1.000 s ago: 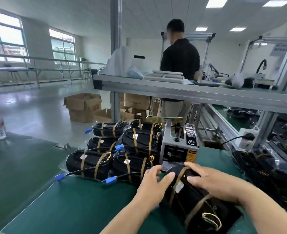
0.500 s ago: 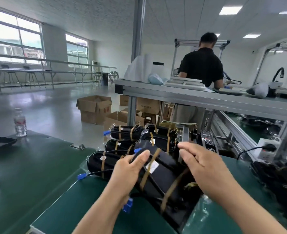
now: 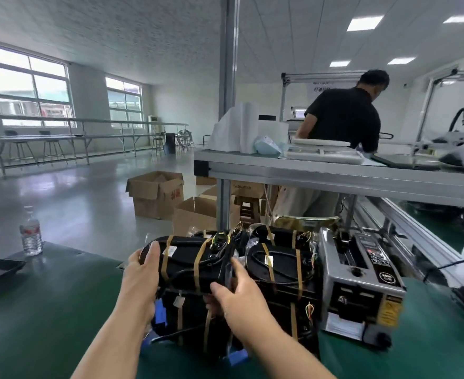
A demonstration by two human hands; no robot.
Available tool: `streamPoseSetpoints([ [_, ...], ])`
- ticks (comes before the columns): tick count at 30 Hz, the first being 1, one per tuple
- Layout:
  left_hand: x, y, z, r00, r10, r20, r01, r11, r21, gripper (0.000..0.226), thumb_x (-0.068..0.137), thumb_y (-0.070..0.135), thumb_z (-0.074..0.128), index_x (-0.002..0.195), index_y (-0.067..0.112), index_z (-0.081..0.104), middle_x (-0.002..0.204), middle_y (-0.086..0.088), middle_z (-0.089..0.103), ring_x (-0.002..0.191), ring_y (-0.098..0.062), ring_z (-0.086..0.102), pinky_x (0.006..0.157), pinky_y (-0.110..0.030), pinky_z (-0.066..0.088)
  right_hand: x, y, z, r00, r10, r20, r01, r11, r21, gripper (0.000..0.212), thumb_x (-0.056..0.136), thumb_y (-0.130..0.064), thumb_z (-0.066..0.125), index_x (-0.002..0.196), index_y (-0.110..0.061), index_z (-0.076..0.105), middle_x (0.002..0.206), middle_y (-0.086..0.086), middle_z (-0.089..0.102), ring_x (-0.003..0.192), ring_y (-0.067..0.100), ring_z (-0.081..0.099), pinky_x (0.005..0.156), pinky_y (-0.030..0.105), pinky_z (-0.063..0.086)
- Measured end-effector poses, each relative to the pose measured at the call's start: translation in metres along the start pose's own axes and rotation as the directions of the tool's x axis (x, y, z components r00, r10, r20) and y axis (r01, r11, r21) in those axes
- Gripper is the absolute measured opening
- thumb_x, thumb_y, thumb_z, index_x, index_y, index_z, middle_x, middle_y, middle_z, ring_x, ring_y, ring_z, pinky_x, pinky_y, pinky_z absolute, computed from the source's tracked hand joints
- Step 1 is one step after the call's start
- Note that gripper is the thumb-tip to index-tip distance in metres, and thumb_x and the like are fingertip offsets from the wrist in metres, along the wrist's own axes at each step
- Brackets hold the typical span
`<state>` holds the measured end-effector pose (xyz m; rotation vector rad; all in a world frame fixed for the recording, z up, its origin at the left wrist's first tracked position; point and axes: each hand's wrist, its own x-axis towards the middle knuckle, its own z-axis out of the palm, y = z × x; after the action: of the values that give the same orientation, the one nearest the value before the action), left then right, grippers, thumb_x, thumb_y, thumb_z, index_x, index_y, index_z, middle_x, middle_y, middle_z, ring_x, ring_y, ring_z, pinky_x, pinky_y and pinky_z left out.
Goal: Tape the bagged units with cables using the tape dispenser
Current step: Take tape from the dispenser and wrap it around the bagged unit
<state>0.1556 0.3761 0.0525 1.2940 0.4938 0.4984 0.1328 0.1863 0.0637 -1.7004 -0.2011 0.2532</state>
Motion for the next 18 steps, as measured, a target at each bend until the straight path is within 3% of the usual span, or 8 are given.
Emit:
streamPoseSetpoints([
  [6, 0.035, -0.019, 0.021, 1.0, -0.028, 0.004, 0.027, 0.993, 0.115, 0.042, 0.099, 0.041, 0.056, 0.131, 0.013, 0.052, 0.109, -0.015, 0.068, 0.091, -0.031, 0.069, 0.078, -0.04, 0.058, 0.044, 0.016, 0.003, 0.994, 0.095, -0.048, -0.095, 0.995, 0.018, 0.073, 0.098, -0.01, 0.06, 0.157, -0.034, 0.024, 0.122, -0.005, 0.063, 0.088, 0.011, 0.073, 0.086, 0.03, 0.06],
  [11, 0.05, -0.034, 0.032, 0.998, -0.06, 0.019, 0.057, 0.989, 0.139, 0.036, 0.099, 0.039, 0.056, 0.124, 0.014, 0.054, 0.105, -0.013, 0.068, 0.091, -0.029, 0.069, 0.076, -0.039, 0.059, 0.06, 0.026, 0.001, 0.989, 0.105, -0.104, -0.117, 0.987, -0.114, 0.073, 0.097, -0.018, 0.061, 0.158, -0.032, 0.022, 0.144, 0.001, 0.054, 0.123, 0.02, 0.059, 0.106, 0.038, 0.049],
  [13, 0.053, -0.038, 0.034, 0.998, -0.061, 0.023, 0.057, 0.985, 0.161, 0.038, 0.098, 0.04, 0.056, 0.125, 0.014, 0.055, 0.105, -0.011, 0.069, 0.093, -0.029, 0.068, 0.086, -0.046, 0.058, 0.063, 0.027, -0.002, 0.986, 0.133, -0.101, -0.147, 0.978, -0.146, 0.074, 0.098, -0.018, 0.06, 0.158, -0.031, 0.019, 0.14, 0.005, 0.056, 0.112, 0.02, 0.066, 0.097, 0.037, 0.056],
  [16, 0.056, -0.043, 0.038, 0.999, -0.049, -0.001, 0.048, 0.966, 0.254, 0.041, 0.099, 0.043, 0.054, 0.129, 0.015, 0.054, 0.104, -0.007, 0.067, 0.094, -0.026, 0.066, 0.091, -0.046, 0.055, 0.066, 0.025, -0.006, 0.979, 0.188, -0.08, -0.199, 0.964, -0.177, 0.074, 0.099, -0.018, 0.06, 0.159, -0.027, 0.018, 0.118, 0.006, 0.065, 0.075, 0.016, 0.073, 0.065, 0.027, 0.062],
  [18, 0.06, -0.046, 0.04, 0.998, -0.059, -0.015, 0.06, 0.94, 0.336, 0.045, 0.099, 0.046, 0.051, 0.13, 0.013, 0.054, 0.107, -0.008, 0.066, 0.095, -0.028, 0.064, 0.091, -0.045, 0.054, 0.069, 0.024, -0.01, 0.978, 0.173, -0.113, -0.199, 0.938, -0.285, 0.073, 0.098, -0.023, 0.062, 0.159, -0.023, 0.021, 0.121, 0.006, 0.063, 0.072, 0.015, 0.073, 0.061, 0.025, 0.06],
])
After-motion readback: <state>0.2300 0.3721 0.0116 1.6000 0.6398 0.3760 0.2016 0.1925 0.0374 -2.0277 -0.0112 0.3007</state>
